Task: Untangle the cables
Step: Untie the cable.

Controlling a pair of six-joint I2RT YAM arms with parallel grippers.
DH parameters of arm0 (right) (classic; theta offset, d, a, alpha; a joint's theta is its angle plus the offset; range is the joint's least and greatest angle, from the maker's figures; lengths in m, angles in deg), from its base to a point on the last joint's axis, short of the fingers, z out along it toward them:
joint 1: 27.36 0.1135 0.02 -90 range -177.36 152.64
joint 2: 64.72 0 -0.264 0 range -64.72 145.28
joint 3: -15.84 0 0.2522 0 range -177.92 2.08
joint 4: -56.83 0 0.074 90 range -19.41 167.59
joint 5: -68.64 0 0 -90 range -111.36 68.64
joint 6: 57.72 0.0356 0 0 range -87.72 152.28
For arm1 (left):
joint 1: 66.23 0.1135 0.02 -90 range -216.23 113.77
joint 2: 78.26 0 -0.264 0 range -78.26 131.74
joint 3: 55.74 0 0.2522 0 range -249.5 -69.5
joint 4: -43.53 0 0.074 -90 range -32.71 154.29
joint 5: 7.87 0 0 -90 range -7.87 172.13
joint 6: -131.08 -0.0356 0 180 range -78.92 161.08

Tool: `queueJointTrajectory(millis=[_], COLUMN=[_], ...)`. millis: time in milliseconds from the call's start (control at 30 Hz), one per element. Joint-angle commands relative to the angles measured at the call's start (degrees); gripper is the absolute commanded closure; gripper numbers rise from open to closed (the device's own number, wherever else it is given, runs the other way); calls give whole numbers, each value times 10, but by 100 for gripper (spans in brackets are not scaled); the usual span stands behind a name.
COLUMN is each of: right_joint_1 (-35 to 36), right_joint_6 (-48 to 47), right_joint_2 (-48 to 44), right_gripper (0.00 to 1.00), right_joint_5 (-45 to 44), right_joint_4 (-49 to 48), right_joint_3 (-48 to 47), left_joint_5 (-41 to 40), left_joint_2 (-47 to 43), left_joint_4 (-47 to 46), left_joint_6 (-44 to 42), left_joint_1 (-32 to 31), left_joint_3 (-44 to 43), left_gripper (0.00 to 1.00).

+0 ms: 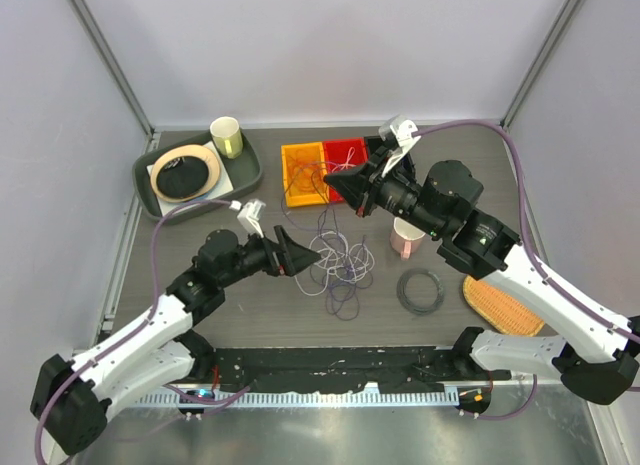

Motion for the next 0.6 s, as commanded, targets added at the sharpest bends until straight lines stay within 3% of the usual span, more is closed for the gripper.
queueJointTrajectory(millis=[0,67,233,400,567], right_joint_1=[2,2,2,2,3], right_joint_6=[35,34,40,49,57], right_joint_2=[-4,-4,-10,-17,-18], right_gripper=[99,99,99,99,99], right_joint_5=[34,31,50,64,63], right_joint_4=[-32,-25,-19,-26,-21], right_joint_3=[-5,-9,-14,-13,-19], left_joint_5=[78,90,71,1,0], left_joint_2=[48,71,108,129,123], left_joint_4=[-157,-166,-160,-112,-103], left_joint_6=[-21,-26,-38,-54,-74], left_joint_1=[-1,-6,-17,-26,-33], left_joint_3=[-26,-39,-80,-106,-104], left_gripper=[0,1,15,28,29])
